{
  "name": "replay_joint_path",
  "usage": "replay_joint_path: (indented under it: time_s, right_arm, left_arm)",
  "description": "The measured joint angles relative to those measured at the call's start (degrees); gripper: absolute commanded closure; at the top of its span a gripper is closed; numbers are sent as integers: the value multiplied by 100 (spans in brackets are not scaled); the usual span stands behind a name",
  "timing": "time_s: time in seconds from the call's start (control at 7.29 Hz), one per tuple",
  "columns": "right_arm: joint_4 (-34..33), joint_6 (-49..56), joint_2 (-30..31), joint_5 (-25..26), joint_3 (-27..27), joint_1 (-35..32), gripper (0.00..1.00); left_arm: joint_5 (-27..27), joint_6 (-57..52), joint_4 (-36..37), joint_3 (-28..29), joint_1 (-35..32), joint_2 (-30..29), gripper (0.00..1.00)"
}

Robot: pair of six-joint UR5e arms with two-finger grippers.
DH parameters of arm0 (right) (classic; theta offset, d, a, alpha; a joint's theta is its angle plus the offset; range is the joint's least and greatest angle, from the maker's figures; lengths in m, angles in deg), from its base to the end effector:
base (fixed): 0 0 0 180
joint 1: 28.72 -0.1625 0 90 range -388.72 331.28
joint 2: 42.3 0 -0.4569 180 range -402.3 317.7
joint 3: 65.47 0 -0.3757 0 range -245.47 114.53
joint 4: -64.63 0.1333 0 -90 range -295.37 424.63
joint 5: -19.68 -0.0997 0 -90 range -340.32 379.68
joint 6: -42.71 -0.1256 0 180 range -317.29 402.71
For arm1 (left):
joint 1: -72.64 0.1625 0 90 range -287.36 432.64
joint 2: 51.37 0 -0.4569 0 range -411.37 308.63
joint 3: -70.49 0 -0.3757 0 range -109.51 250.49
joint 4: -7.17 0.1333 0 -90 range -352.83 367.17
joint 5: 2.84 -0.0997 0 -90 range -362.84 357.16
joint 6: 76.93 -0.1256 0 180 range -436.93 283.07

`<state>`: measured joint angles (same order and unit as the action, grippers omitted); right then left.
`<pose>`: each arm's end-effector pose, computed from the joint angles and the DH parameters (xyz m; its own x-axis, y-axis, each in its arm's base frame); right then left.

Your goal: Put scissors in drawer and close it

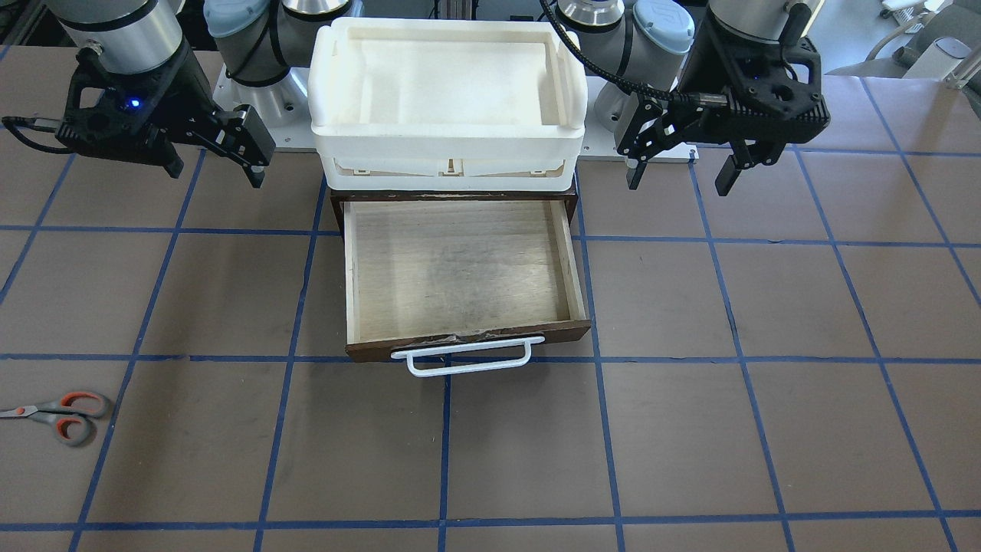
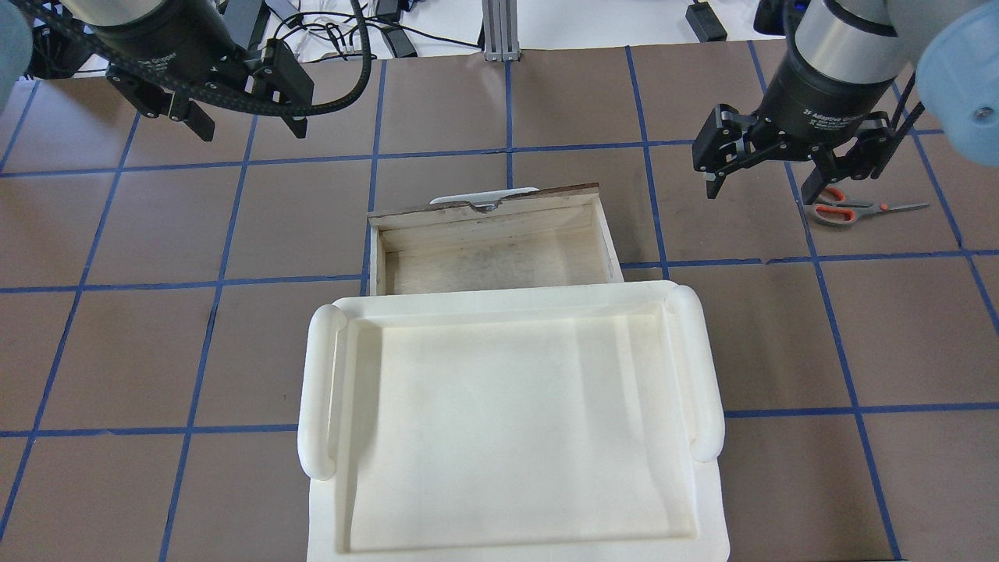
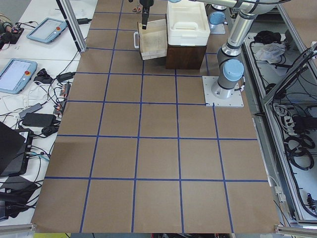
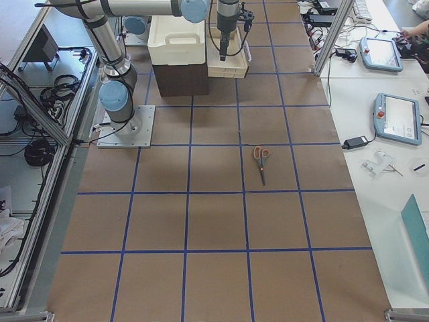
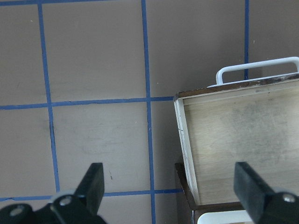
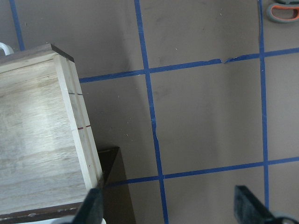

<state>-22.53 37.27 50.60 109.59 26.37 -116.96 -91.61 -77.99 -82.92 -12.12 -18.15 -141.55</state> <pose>0.1197 -0.4522 0.4971 -0.9921 0.1253 0.0014 0.1253 0.9916 0.0311 -0.1427 -0.4867 0.5543 -0.9992 0.0348 0.0190 0.0322 0.9917 -0.1243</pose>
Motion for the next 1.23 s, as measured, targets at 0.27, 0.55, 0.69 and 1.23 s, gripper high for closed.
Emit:
replay_joint_path:
  time_s: [0.27, 0.55, 0.69, 1.23]
  right_arm:
    - [11, 34, -2, 20, 1, 0, 0]
    - [-5, 58, -18, 37, -4, 0, 0]
    - [-32, 65, -30, 39, -5, 0, 0]
    - [-129, 91, -66, 23, 0, 48, 0]
  left_arm:
    - [0, 0, -2, 0, 0, 1, 0]
    - [-6, -2, -8, 0, 0, 1, 0]
    - [-7, -4, -8, 0, 0, 1, 0]
    - [-10, -6, -9, 0, -2, -4, 0]
